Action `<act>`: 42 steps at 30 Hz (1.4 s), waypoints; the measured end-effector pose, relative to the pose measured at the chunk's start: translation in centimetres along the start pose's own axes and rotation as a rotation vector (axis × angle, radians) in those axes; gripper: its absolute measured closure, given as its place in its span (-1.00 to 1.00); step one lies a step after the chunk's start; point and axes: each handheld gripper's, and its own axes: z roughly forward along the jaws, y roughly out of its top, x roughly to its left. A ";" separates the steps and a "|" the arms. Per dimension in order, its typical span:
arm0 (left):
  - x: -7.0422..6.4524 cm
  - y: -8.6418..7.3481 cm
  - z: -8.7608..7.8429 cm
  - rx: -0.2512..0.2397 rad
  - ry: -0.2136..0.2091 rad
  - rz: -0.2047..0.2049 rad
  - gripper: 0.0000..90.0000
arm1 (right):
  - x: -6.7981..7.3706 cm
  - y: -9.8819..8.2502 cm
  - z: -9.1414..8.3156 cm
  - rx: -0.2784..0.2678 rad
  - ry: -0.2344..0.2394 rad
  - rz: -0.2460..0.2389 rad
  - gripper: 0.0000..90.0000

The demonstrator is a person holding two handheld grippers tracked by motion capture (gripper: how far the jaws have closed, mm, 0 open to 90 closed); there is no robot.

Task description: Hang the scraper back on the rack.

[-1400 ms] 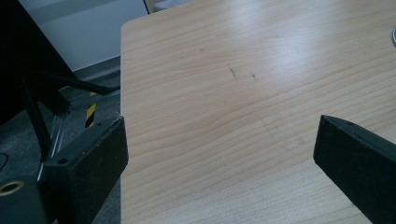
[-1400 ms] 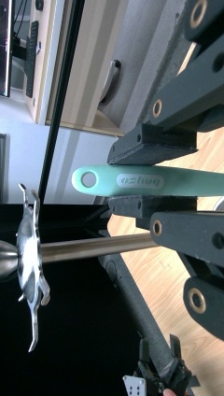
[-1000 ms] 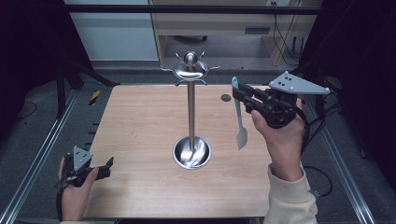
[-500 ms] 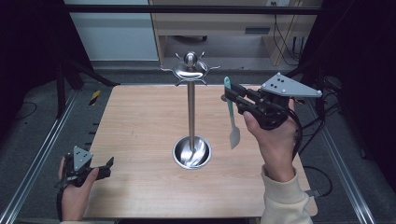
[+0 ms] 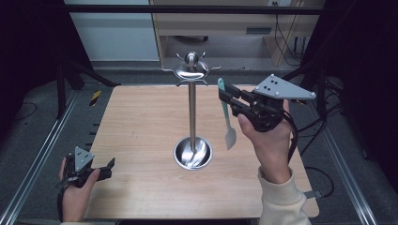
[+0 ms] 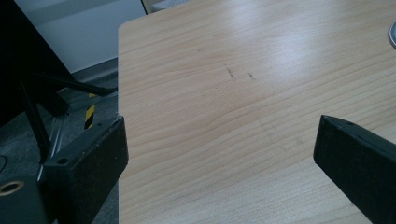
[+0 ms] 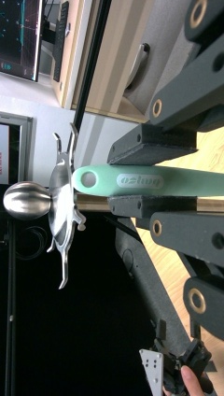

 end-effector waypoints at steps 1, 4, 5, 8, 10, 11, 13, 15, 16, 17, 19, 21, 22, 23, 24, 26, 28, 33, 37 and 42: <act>0.0 0.0 0.0 -0.002 0.002 -0.001 -0.94 | 0.0 0.0 0.0 -0.004 -0.001 -0.003 0.65; 0.1 0.0 0.0 0.000 0.000 -0.003 -0.94 | 0.1 0.1 -0.1 -0.007 0.001 -0.004 0.65; 0.1 0.0 0.0 0.000 0.001 -0.002 -0.94 | 0.1 0.1 -0.1 -0.009 0.000 -0.004 0.65; 0.0 0.0 0.0 0.000 0.001 -0.001 -0.94 | 0.3 0.2 -0.2 -0.014 0.004 -0.008 0.65; 0.0 0.0 0.0 0.000 0.001 -0.001 -0.94 | 0.5 0.3 -0.3 -0.017 0.006 -0.014 0.65; 0.0 0.0 0.0 -0.002 0.001 -0.001 -0.94 | 0.6 0.4 -0.3 -0.017 0.009 -0.014 0.65; 0.1 0.0 0.0 -0.001 0.001 -0.002 -0.94 | 0.9 0.5 -0.3 -0.018 0.012 -0.023 0.65; 0.1 0.0 0.0 0.000 0.000 -0.001 -0.94 | 1.2 0.5 -0.2 -0.018 0.017 -0.031 0.65; 0.0 0.0 0.0 0.000 -0.001 -0.004 -0.94 | 1.3 0.6 -0.2 -0.017 0.017 -0.034 0.65; 0.0 0.0 0.0 -0.001 0.000 -0.002 -0.94 | 1.4 0.6 -0.2 -0.018 0.020 -0.037 0.65; 0.0 0.0 0.0 -0.002 -0.001 -0.004 -0.94 | 1.6 0.6 -0.1 -0.017 0.021 -0.041 0.65; 0.1 0.0 0.0 -0.001 -0.002 -0.003 -0.94 | 1.7 0.6 -0.1 -0.014 0.023 -0.042 0.65; 0.1 0.0 0.0 -0.001 -0.002 -0.003 -0.94 | 1.8 0.6 0.0 -0.013 0.023 -0.045 0.65; 0.1 0.0 0.0 -0.001 -0.001 -0.003 -0.94 | 1.9 0.6 0.0 -0.012 0.024 -0.045 0.65; 0.1 0.0 0.0 0.000 -0.002 -0.003 -0.94 | 1.9 0.6 0.1 -0.009 0.026 -0.046 0.65; 0.0 0.0 0.0 -0.001 -0.002 -0.001 -0.94 | 2.0 0.6 0.1 -0.006 0.027 -0.049 0.65; 0.0 0.0 0.0 0.000 -0.004 -0.003 -0.94 | 2.0 0.5 0.2 -0.005 0.027 -0.049 0.65; 0.0 0.0 0.0 0.000 -0.005 -0.002 -0.94 | 2.1 0.5 0.3 -0.002 0.026 -0.052 0.65; -0.1 0.0 0.0 0.003 -0.009 0.002 -0.94 | 2.1 0.5 0.4 0.000 0.028 -0.052 0.65; 0.0 0.0 0.0 0.001 -0.006 -0.003 -0.94 | 2.0 0.4 0.5 0.001 0.026 -0.050 0.65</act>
